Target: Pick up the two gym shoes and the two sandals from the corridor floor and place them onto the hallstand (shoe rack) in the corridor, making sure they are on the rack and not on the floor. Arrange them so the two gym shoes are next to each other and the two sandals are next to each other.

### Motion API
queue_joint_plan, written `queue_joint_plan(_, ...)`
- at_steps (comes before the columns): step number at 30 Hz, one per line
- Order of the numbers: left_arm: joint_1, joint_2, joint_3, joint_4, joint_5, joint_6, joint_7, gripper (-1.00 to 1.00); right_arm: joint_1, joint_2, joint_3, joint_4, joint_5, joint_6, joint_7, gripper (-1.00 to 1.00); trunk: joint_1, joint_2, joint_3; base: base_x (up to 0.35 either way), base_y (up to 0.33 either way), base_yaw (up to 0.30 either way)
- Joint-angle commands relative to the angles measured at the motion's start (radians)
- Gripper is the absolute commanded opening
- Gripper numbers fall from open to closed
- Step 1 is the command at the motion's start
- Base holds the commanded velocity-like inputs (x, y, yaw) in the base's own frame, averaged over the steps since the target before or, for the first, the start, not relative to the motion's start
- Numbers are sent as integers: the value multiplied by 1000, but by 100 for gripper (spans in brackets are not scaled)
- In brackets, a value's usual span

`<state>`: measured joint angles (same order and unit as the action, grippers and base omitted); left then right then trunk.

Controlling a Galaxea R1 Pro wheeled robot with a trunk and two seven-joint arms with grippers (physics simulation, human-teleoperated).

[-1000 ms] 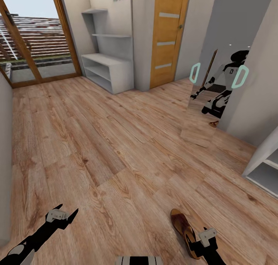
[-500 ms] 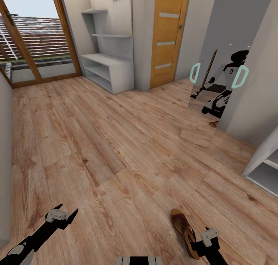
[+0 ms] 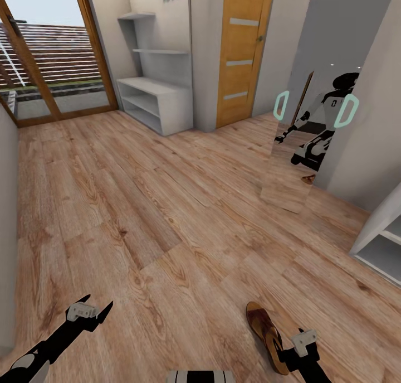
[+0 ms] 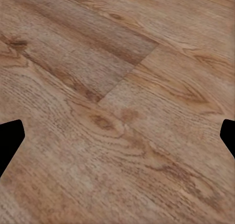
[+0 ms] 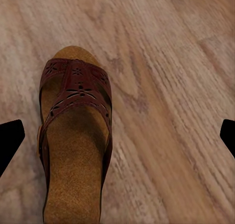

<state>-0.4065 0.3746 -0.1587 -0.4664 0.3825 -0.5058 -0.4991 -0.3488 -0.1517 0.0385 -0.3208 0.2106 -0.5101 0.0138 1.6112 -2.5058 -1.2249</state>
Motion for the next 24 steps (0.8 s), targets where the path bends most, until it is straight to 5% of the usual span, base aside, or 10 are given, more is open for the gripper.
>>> queue_joint_plan(1, 0, 0, 0, 0, 0, 0, 0, 100, 0, 0, 0, 0, -1, 0, 0, 100, 0, 0, 0, 0, 0, 0)
queue_joint_plan(24, 0, -7, -1, 0, -1, -1, 2, 100, 1, -2, -1, 0, -5, 0, 0, 100, 0, 0, 0, 0, 0, 0)
